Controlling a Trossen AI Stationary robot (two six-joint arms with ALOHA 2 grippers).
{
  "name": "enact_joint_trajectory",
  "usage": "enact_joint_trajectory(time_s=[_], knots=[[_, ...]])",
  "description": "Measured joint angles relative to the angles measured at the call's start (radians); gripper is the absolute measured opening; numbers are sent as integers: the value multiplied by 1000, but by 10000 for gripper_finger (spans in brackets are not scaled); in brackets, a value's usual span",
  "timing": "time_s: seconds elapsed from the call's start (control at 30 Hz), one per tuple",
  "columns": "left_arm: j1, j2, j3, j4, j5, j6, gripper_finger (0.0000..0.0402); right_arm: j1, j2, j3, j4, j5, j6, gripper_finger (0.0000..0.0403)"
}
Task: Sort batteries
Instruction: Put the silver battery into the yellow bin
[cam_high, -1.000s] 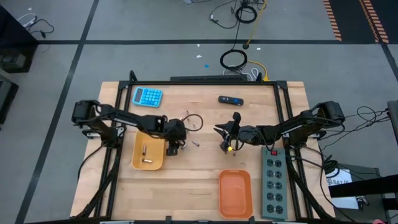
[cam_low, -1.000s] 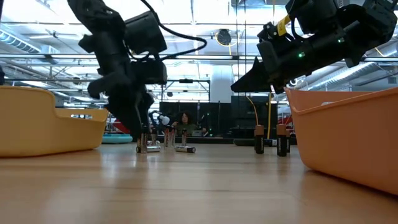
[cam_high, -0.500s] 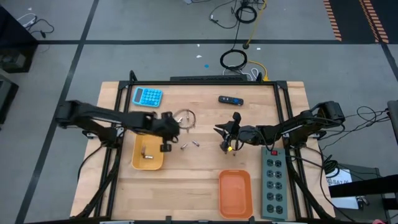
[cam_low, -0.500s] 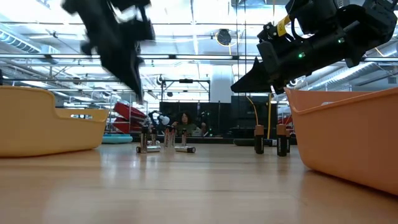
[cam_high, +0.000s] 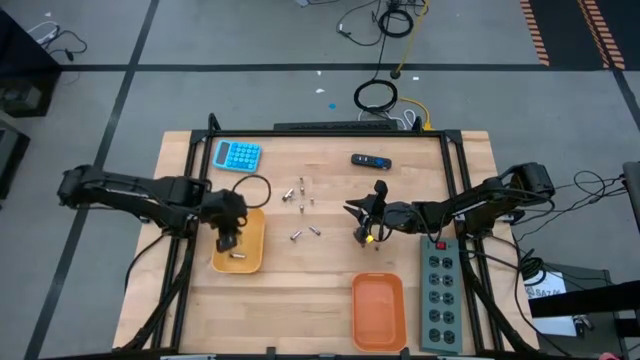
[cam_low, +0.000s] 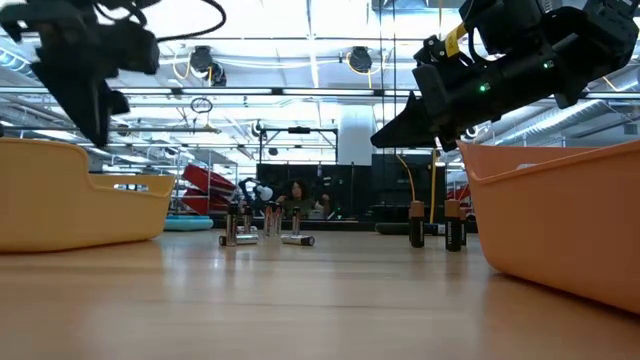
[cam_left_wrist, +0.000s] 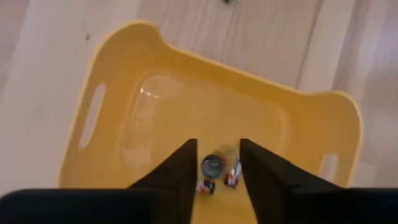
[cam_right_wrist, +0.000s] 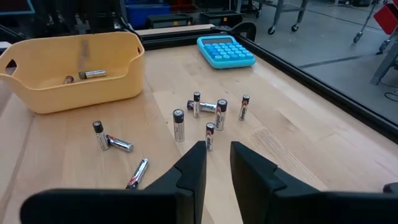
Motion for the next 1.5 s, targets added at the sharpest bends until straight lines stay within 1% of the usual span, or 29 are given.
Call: enact_joint_trajectory(time_s=[0.07, 0.13, 0.27, 0.3, 0.4, 0.6, 0.77, 0.87, 1.07, 1.13, 1.27, 1.4, 1.5], knots=[[0, 18, -28, 67, -2, 8, 162, 0, 0, 0, -1, -1, 8, 63], [2, 44, -45, 115, -28, 11, 176, 0, 0, 0, -7, -1, 11, 63], [3, 111, -73, 240, -177, 9, 184, 1, 0, 0, -13, -1, 10, 63], [4, 132, -72, 264, -191, 8, 184, 1, 0, 0, -15, -1, 9, 63], [2, 184, -38, 325, -190, 17, 178, 1, 0, 0, -16, -1, 5, 63], [-21, 291, 31, 394, -169, 116, 162, 1, 0, 0, -17, -1, 3, 63], [-27, 425, 37, 548, -63, 214, 162, 1, 0, 0, -17, -1, 1, 63], [-28, 485, 37, 649, -38, 232, 175, 1, 0, 0, -17, -1, 5, 63], [-28, 562, 37, 703, -72, 238, 226, 7, 0, 0, -16, -3, 7, 63], [-30, 584, 37, 717, -90, 243, 236, 7, 0, 0, -16, -3, 7, 63], [-30, 619, 37, 754, -132, 243, 240, 6, 0, 0, -17, -3, 3, 63], [-30, 651, 37, 768, -210, 216, 240, 6, 0, 0, -17, -3, 3, 63], [-30, 678, 37, 796, -214, 192, 237, 6, 0, 0, -17, -3, 3, 63]])
